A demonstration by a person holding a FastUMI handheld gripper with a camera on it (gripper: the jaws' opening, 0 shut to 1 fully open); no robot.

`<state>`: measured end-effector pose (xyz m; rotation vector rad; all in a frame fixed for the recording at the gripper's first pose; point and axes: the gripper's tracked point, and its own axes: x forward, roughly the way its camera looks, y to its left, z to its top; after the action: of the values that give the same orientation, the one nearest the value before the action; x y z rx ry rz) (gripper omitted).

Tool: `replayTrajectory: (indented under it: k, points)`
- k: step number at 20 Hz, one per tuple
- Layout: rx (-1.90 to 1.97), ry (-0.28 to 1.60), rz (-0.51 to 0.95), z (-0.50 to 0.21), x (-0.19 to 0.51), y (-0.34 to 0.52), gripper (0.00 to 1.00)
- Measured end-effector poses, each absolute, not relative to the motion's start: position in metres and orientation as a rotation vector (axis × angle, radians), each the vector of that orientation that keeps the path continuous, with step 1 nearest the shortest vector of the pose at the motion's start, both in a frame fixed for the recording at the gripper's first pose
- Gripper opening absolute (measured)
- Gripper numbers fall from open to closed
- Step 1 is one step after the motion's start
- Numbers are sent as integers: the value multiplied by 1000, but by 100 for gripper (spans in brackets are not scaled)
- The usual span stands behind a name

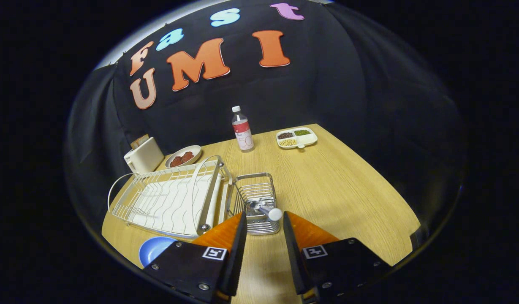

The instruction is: Take the plate from the dish rack, then take the spoon from the basket and place it into the plate.

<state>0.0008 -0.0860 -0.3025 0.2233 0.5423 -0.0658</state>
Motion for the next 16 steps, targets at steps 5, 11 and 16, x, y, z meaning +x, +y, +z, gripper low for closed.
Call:
replayTrajectory:
  k: [5,11,16]
  points:
    - [253,493,-56,-293,21,-72,21]
    - [221,484,-55,-263,25,-62,11]
    - [179,445,-73,-218,14,-67,11]
